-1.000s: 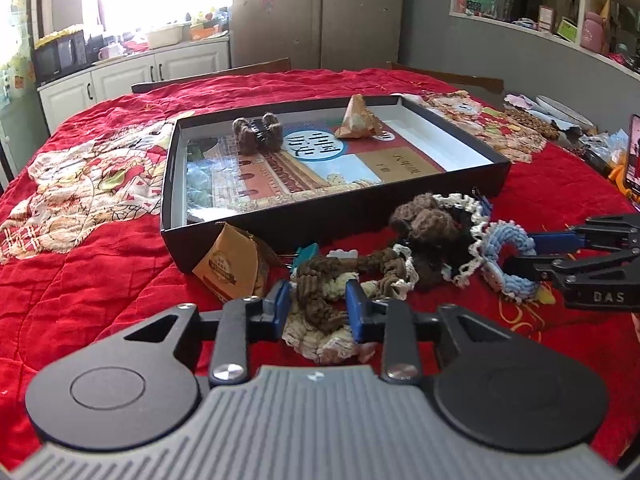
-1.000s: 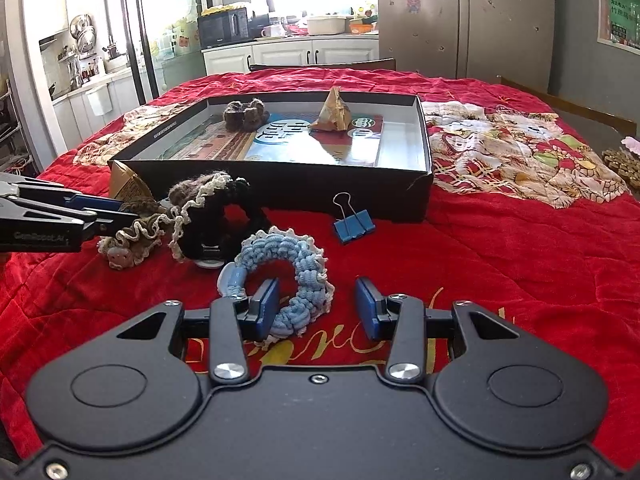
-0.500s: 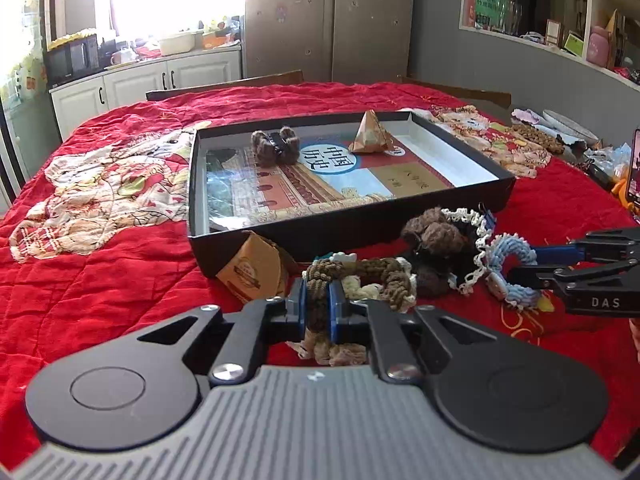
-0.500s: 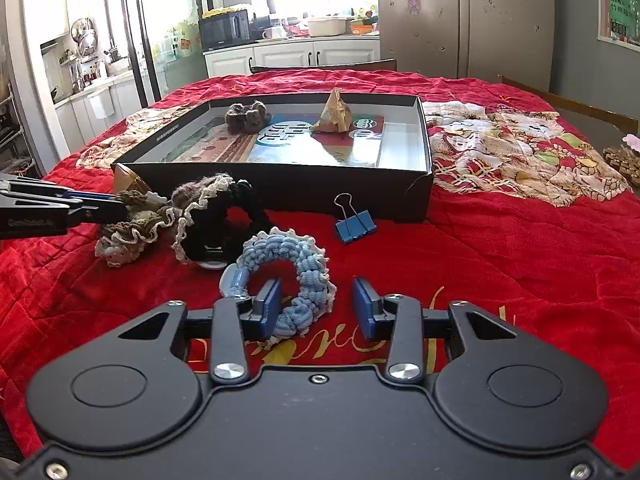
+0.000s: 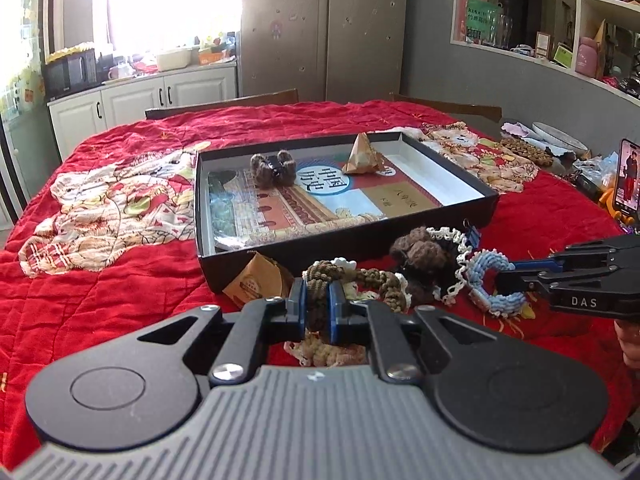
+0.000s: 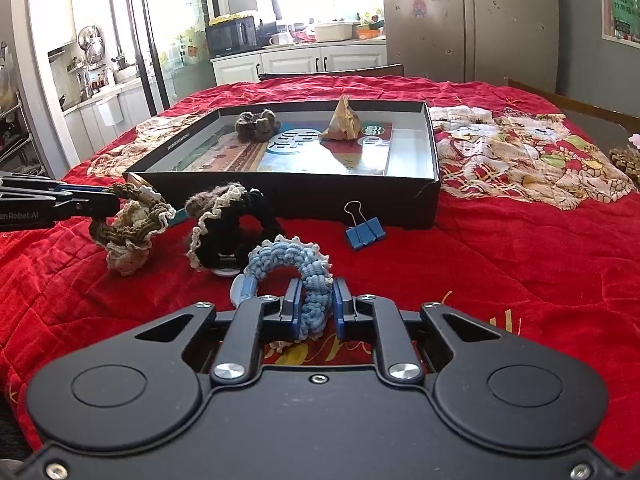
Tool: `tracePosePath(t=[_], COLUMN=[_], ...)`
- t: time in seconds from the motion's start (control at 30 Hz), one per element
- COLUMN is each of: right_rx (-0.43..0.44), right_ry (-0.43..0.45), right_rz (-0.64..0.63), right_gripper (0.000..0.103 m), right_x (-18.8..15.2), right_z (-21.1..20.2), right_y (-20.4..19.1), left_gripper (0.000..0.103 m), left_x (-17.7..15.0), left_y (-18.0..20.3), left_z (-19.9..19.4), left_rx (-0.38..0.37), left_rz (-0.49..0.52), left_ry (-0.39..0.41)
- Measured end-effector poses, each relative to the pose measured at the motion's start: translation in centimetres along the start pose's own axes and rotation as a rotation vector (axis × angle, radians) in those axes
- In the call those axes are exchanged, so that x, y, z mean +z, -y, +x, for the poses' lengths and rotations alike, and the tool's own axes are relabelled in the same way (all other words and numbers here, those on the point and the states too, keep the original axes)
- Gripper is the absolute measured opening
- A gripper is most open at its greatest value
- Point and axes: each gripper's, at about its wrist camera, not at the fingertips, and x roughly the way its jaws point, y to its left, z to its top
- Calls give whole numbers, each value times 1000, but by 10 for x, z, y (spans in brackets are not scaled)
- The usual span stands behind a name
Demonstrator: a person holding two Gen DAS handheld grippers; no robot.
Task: Organize objects
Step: 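Grasp the blue crocheted ring with right tool while left tool grasps the braided cord, then carry the blue ring with right tool while left tool carries the cord toward the box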
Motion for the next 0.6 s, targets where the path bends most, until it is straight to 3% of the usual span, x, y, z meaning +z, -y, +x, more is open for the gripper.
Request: tracePosePath(t=[0.6], right_rx=[20], right_ry=[60], right_rz=[-15], right_gripper=[13], right_x=[5], right_z=[-13], right_y=[-3], left_gripper=[13], left_x=[10], left_y=[0], left_z=[-20], left_rx=[-26], left_rz=[-1], left_ry=[79])
